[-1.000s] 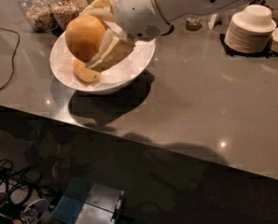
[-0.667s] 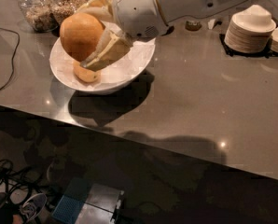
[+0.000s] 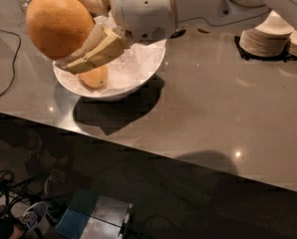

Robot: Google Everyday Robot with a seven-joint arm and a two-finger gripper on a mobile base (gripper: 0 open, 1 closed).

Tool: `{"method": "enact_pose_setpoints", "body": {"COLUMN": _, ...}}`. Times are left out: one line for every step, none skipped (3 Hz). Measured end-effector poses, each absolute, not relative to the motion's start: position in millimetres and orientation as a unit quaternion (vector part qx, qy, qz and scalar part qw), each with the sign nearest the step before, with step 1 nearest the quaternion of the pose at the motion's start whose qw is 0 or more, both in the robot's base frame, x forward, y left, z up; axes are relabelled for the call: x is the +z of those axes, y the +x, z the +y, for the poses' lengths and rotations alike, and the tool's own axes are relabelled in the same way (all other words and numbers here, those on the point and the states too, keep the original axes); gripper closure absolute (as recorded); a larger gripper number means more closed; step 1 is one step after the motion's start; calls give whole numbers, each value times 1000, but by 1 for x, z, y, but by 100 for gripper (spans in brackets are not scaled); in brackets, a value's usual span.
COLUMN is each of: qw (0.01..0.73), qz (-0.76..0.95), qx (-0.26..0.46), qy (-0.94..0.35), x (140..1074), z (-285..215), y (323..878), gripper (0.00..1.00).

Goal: Pick orange from white bowl

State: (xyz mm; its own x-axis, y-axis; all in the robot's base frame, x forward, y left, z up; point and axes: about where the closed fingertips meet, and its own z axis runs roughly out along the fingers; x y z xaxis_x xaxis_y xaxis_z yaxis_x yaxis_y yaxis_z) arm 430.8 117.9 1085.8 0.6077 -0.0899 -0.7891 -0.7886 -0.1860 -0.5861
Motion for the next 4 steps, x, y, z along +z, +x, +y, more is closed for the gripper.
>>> {"method": "enact_pose_setpoints", "body": {"qw": 543, "qz": 303, "qx": 315, "qy": -717, "x": 1097, "z": 121, "y": 404, "gripper": 100}}
{"method": "enact_pose_setpoints", "body": {"qw": 521, "qz": 332, "qx": 310, "qy": -723, "x": 1090, "z": 111, "y": 384, "gripper": 100}}
{"method": "enact_pose_setpoints", "body": {"qw": 501, "qz": 374, "qx": 307, "qy": -717, "x": 1075, "z": 94, "y": 366, "gripper": 100}}
{"method": "enact_pose_setpoints", "body": {"qw": 501, "qz": 374, "qx": 307, "qy": -717, "x": 1075, "z": 94, "y": 366, "gripper": 100}}
